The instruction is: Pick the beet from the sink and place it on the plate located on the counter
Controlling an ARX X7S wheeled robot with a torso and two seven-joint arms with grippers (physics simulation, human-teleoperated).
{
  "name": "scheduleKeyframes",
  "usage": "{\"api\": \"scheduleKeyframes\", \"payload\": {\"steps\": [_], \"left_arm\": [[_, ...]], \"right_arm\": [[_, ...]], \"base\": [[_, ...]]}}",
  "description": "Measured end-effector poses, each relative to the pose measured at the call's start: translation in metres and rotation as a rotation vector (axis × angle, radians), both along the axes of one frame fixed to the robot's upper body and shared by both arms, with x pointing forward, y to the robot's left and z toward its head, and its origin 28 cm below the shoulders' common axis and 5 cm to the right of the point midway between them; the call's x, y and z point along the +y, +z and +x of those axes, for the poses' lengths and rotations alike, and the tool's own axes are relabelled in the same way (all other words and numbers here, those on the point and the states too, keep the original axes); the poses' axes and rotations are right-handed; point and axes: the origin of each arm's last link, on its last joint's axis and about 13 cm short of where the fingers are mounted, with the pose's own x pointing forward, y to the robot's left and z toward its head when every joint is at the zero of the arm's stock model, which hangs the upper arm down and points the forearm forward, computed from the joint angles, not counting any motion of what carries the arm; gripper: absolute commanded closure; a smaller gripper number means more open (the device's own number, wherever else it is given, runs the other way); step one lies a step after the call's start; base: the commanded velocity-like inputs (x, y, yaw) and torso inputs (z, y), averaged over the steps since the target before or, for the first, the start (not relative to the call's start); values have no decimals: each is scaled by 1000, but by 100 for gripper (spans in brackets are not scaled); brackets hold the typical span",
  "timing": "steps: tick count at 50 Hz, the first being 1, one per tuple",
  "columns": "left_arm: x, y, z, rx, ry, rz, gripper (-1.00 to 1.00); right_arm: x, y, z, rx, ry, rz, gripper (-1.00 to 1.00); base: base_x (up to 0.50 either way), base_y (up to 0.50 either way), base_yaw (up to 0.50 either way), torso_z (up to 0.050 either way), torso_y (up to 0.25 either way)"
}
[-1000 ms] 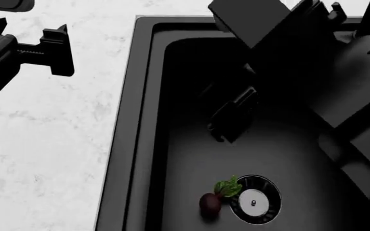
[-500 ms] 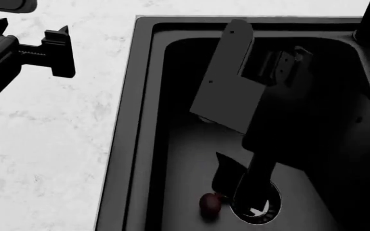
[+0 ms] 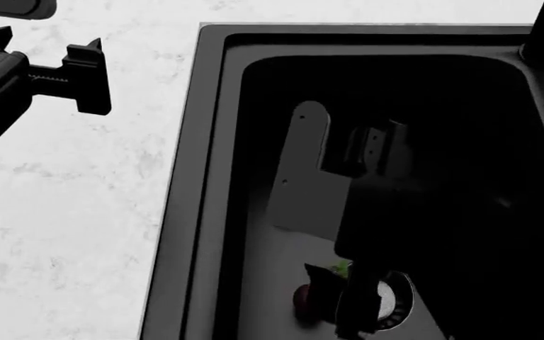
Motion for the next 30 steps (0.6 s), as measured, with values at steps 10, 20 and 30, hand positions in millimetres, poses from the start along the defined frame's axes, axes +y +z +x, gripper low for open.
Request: {"api": "scheduleKeyframes", "payload": {"steps": [10,20,30], "left_arm": [[2,-4,5,4,2,0,-100],[3,-6,7,7,4,3,-100],[3,-9,8,11,6,7,-100]], "right_arm": [[5,-13,9,27,31,-7,-100],[8,-25,14,59,54,-7,-100],[10,-38,20,78,63,-2,-100]], "base": [[0,0,0,0,0],[0,0,0,0,0],[0,0,0,0,0]]}}
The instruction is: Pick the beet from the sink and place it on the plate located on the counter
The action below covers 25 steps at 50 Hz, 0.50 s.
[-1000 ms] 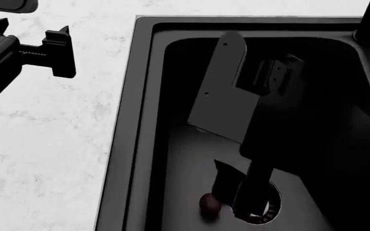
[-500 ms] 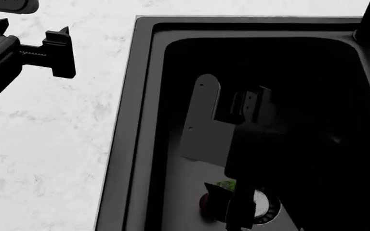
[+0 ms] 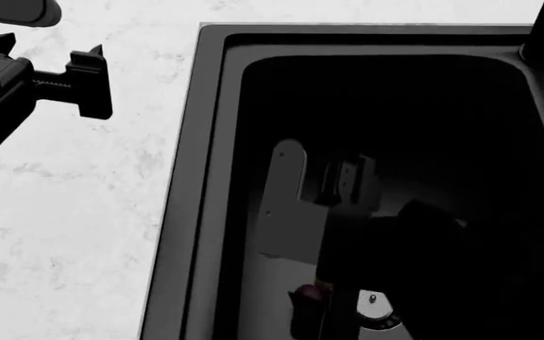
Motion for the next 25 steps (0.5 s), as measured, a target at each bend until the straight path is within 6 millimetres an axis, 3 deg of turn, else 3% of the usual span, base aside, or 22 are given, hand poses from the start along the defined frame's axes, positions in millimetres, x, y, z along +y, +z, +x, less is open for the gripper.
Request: {"api": "scheduleKeyframes", "payload": {"steps": [25], "left_arm": [[1,-5,0,12,9,10,-100]], "right_arm": [[3,-34,15,43,5,14,-100]], "base": [[0,0,0,0,0]]}}
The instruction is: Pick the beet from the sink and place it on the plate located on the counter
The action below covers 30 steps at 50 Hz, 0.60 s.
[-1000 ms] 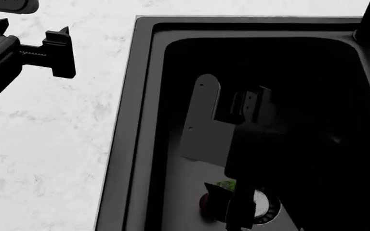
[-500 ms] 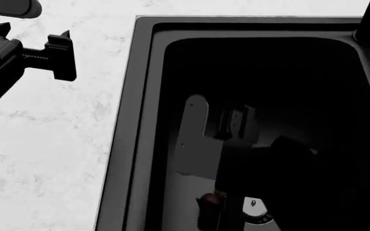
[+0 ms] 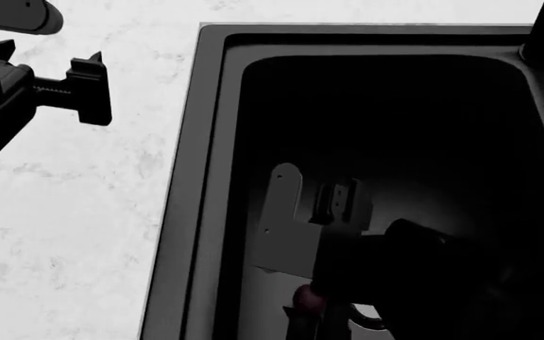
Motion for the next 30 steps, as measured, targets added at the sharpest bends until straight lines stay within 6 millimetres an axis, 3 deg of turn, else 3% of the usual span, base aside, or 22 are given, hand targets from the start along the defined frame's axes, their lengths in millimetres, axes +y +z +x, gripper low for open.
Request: {"api": "scheduleKeyframes", "payload": {"steps": [30], "left_arm": [[2,-6,1,15,7,4,-100]], "right_arm": [[-6,-40,18,54,-61,22,-100]], "base": [[0,0,0,0,0]]}}
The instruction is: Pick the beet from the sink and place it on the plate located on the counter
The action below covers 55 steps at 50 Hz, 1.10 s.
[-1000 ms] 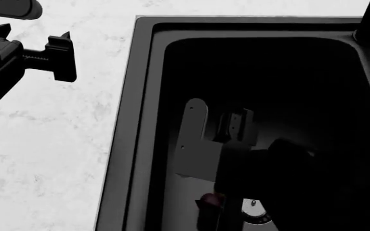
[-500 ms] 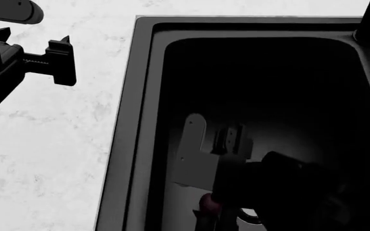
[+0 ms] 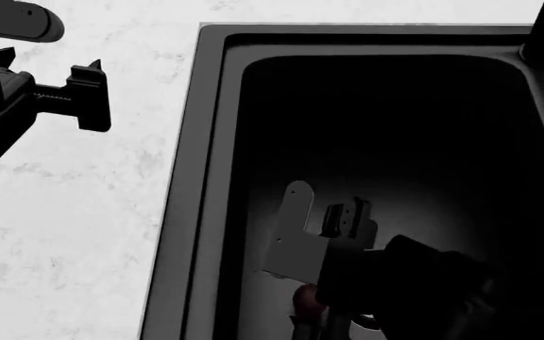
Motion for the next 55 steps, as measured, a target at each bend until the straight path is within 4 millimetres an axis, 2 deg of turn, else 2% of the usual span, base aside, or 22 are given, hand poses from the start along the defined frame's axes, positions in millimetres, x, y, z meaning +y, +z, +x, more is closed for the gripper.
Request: {"api": "scheduleKeyframes", "payload": {"steps": [35,47,48,55], "left_arm": [[5,-5,1,8,18,5,-100],[5,-6,0,11,21,7,-100],[5,-7,0,11,22,7,-100],[5,-7,1,13,23,7,-100]], "right_arm": [[-3,-43,14,87,-82,52,-100],[0,-45,18,89,-90,86,-100],[0,-45,19,90,-91,88,100],[-4,-43,20,76,-121,92,100]], "base": [[0,0,0,0,0],[0,0,0,0,0],[0,0,0,0,0],[-1,0,0,0,0]]}}
